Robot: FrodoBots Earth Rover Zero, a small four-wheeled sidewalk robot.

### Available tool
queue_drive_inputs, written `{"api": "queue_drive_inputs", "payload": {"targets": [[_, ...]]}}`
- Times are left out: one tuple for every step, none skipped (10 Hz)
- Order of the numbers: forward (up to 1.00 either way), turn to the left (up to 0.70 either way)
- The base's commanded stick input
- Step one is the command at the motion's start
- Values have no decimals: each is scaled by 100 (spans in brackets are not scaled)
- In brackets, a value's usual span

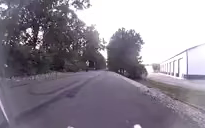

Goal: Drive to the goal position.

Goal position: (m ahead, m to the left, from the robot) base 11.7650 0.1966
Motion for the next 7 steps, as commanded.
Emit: {"api": "queue_drive_inputs", "payload": {"targets": [[70,0],[70,0],[70,0],[70,0],[70,0],[70,0],[70,0]]}}
